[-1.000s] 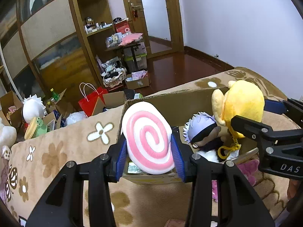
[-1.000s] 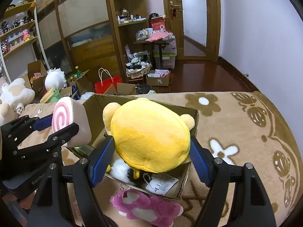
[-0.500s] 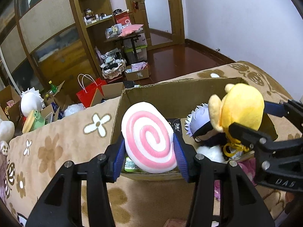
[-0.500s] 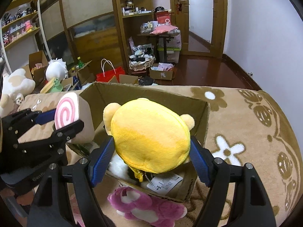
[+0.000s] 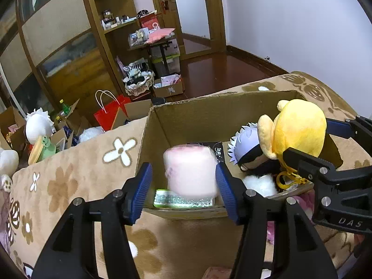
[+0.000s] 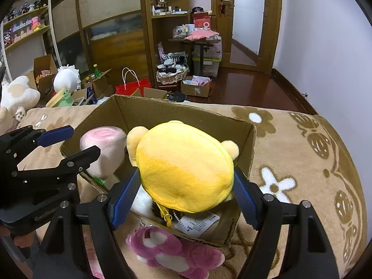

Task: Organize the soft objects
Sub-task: 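Open the left tool to drop the cushion in the box while the right tool releases the yellow plush, then move the left tool down to the pink wrapped roll while the right tool approaches the pink bear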

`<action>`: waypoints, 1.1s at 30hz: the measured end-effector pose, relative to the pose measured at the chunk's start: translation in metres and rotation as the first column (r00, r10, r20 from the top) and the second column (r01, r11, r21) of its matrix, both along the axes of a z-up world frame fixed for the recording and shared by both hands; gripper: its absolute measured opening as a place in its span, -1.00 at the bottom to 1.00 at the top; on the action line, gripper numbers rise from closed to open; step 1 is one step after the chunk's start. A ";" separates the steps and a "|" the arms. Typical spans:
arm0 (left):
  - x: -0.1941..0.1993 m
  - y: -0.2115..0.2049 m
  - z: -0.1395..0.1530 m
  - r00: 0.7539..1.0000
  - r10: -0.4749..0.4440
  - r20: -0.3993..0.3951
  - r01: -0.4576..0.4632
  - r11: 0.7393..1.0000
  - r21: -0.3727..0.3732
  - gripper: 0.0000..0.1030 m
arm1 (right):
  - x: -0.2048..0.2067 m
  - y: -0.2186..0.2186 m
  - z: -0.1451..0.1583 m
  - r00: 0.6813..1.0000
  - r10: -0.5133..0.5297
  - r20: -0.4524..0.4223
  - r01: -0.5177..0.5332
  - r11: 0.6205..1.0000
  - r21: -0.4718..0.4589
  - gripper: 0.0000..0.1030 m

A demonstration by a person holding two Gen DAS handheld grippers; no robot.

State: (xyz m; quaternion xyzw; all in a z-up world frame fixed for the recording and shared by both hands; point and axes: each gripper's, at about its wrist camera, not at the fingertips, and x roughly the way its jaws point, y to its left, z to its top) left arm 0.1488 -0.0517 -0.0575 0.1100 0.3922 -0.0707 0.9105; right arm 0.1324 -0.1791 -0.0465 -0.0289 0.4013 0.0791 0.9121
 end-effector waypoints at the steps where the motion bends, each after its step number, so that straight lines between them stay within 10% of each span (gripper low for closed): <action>1: 0.000 0.001 0.001 1.000 0.000 0.002 0.000 1.000 -0.002 0.16 | 0.000 0.000 0.000 1.000 0.000 0.000 0.000 1.000 0.001 0.60; 33: -0.056 0.027 0.038 0.988 0.130 -0.080 -0.133 0.991 -0.028 0.77 | -0.045 0.000 0.033 0.998 0.012 0.060 -0.012 1.000 -0.001 1.00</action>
